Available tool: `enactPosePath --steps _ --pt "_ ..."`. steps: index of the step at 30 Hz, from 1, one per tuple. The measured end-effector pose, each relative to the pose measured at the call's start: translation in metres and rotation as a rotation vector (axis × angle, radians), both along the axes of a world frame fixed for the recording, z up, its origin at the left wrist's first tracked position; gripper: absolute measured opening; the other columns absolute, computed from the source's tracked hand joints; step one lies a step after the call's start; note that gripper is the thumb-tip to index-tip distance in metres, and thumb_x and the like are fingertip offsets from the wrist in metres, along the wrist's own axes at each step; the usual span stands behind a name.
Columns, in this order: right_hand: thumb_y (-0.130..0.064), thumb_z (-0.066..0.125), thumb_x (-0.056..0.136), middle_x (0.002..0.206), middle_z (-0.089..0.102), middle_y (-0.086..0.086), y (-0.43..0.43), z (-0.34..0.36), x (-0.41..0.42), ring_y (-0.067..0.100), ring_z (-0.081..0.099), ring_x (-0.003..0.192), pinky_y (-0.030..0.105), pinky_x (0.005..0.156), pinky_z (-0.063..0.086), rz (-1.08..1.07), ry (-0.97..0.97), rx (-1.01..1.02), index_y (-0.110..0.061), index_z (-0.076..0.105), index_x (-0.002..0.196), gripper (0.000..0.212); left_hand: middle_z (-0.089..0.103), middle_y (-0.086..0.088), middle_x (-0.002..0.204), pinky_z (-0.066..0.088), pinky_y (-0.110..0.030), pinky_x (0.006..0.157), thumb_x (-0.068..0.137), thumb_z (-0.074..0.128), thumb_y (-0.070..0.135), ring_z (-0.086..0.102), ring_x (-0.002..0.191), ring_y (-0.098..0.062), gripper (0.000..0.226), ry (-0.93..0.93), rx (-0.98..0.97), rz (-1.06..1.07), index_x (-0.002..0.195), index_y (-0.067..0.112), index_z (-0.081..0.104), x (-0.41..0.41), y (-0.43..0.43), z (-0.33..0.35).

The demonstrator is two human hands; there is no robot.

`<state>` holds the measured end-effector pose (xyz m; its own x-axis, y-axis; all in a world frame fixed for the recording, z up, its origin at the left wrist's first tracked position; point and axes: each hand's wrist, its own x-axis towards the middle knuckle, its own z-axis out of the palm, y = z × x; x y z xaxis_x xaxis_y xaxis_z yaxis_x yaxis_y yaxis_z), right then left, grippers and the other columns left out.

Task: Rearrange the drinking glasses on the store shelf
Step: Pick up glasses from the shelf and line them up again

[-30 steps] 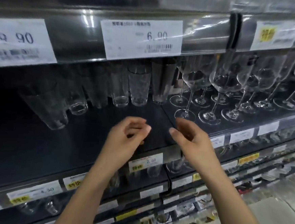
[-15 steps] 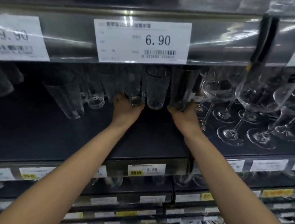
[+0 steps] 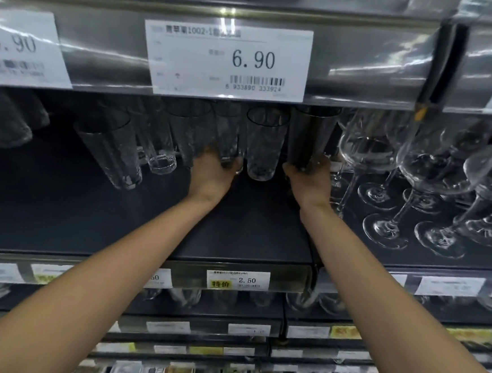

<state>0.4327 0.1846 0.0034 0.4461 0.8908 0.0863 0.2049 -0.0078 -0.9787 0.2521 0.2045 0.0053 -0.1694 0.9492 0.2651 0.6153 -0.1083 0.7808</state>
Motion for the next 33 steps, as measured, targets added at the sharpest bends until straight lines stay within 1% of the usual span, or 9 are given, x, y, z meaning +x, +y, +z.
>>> enactPosePath --steps 3,6,10,12,16,21,23,26,33 --pt "-0.022 0.076 0.082 0.113 0.064 -0.004 -0.001 -0.001 0.002 0.018 0.062 0.108 0.032 0.094 0.050 -0.007 -0.013 -0.009 -0.016 0.050 0.126 0.052 0.069 -0.012 0.116 0.047 -0.030 0.086 0.089 0.069 0.041 0.063 0.112 -0.030 0.046 0.055 -0.006 0.018 0.119 0.006 0.063 -0.005 -0.003 0.003" --pt "-0.019 0.079 0.081 0.109 0.062 -0.003 -0.007 -0.002 0.005 0.018 0.061 0.105 0.032 0.093 0.051 -0.010 -0.014 -0.016 -0.013 0.046 0.122 0.053 0.067 -0.010 0.109 0.040 -0.027 0.076 0.087 0.071 0.043 0.063 0.107 -0.030 0.049 0.086 -0.022 0.034 0.117 0.005 0.061 -0.011 -0.011 0.004" --pt "-0.015 0.080 0.081 0.096 0.059 -0.007 -0.019 -0.005 0.011 0.002 0.058 0.080 0.003 0.059 0.044 0.006 0.001 -0.034 -0.009 0.044 0.121 0.054 0.067 -0.003 0.106 0.041 -0.025 0.077 0.083 0.075 0.045 0.064 0.106 -0.025 0.054 0.039 -0.050 0.038 0.117 0.006 0.059 -0.022 -0.029 0.000" --pt "-0.018 0.083 0.078 0.098 0.062 -0.005 -0.024 -0.006 0.012 0.002 0.060 0.081 0.002 0.053 0.041 0.018 -0.018 -0.045 -0.008 0.046 0.119 0.056 0.069 -0.008 0.112 0.039 -0.024 0.077 0.082 0.077 0.041 0.064 0.109 -0.026 0.056 0.024 -0.044 0.049 0.120 0.005 0.057 -0.025 -0.039 0.001" --pt "-0.024 0.087 0.070 0.107 0.068 0.002 -0.033 -0.007 0.010 0.016 0.066 0.096 0.023 0.074 0.049 0.035 -0.061 -0.039 -0.007 0.050 0.119 0.064 0.066 -0.009 0.119 0.044 -0.028 0.084 0.080 0.080 0.040 0.061 0.113 -0.028 0.066 0.011 -0.073 0.044 0.126 0.004 0.049 -0.026 -0.053 0.005" --pt "-0.025 0.088 0.069 0.103 0.065 -0.009 -0.045 -0.002 0.004 0.007 0.064 0.095 0.020 0.076 0.048 0.112 -0.047 0.005 -0.016 0.047 0.123 0.068 0.058 0.003 0.122 0.047 -0.030 0.100 0.074 0.085 0.038 0.057 0.115 -0.014 0.084 -0.193 -0.101 -0.073 0.138 0.009 0.039 -0.028 -0.050 0.018" --pt "-0.026 0.088 0.071 0.104 0.062 -0.016 -0.047 0.006 -0.001 -0.002 0.061 0.095 0.014 0.077 0.046 0.149 -0.011 0.029 -0.019 0.046 0.124 0.068 0.059 0.007 0.116 0.048 -0.023 0.094 0.076 0.085 0.031 0.057 0.112 -0.012 0.078 -0.283 -0.102 -0.120 0.137 0.013 0.039 -0.026 -0.050 0.025" --pt "-0.029 0.088 0.070 0.104 0.064 -0.016 -0.051 0.012 -0.005 0.005 0.063 0.099 0.020 0.083 0.048 0.131 0.003 0.051 -0.020 0.052 0.121 0.063 0.063 0.010 0.102 0.047 -0.012 0.074 0.079 0.083 0.022 0.063 0.103 -0.011 0.054 -0.312 -0.084 -0.160 0.119 0.022 0.047 -0.027 -0.053 0.028" --pt "-0.025 0.087 0.071 0.102 0.066 -0.016 -0.089 0.017 -0.009 0.001 0.063 0.097 0.027 0.089 0.051 0.269 -0.022 0.038 -0.026 0.054 0.116 0.056 0.065 -0.001 0.108 0.049 -0.008 0.072 0.075 0.086 0.021 0.063 0.098 -0.006 0.055 -0.321 -0.081 -0.179 0.118 0.016 0.051 -0.035 -0.089 0.022"
